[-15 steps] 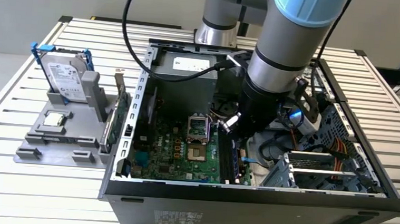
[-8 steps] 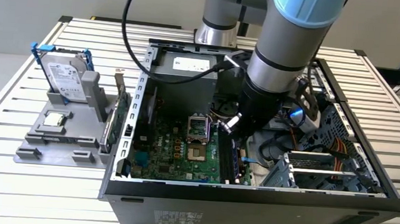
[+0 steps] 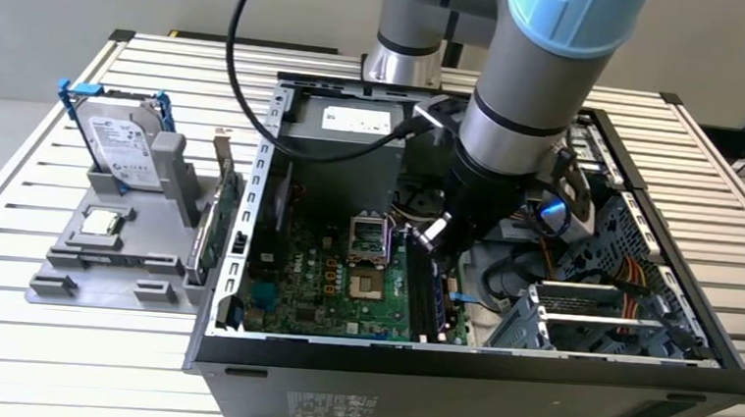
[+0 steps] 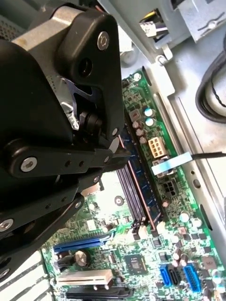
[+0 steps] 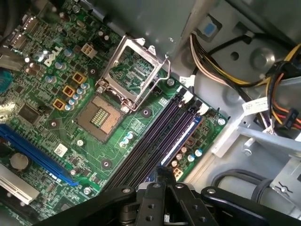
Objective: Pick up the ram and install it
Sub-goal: 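Press down the ram until it locks into place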
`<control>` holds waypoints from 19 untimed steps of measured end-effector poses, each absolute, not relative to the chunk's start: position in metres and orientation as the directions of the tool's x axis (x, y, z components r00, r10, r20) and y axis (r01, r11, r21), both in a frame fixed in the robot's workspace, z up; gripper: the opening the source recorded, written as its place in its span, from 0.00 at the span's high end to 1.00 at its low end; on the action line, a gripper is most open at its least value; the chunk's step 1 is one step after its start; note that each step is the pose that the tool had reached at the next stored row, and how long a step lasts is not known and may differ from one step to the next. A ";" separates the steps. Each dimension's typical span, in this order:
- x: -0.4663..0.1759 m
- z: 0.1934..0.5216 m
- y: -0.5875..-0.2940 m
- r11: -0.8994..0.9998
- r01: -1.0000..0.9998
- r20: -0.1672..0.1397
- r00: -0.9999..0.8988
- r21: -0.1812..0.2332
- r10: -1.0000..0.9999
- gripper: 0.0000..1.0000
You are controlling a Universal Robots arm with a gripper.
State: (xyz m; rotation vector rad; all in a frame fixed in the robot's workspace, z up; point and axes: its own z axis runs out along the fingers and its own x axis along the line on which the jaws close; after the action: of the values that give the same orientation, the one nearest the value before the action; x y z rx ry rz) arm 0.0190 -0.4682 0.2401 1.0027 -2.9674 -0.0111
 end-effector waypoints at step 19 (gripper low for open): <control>0.018 0.234 -0.468 0.578 -0.816 0.006 -0.578 0.010 -0.816 1.00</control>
State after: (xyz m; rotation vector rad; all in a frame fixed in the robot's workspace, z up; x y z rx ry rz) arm 0.0185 -0.4678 0.2341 1.4384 -2.7818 -0.0102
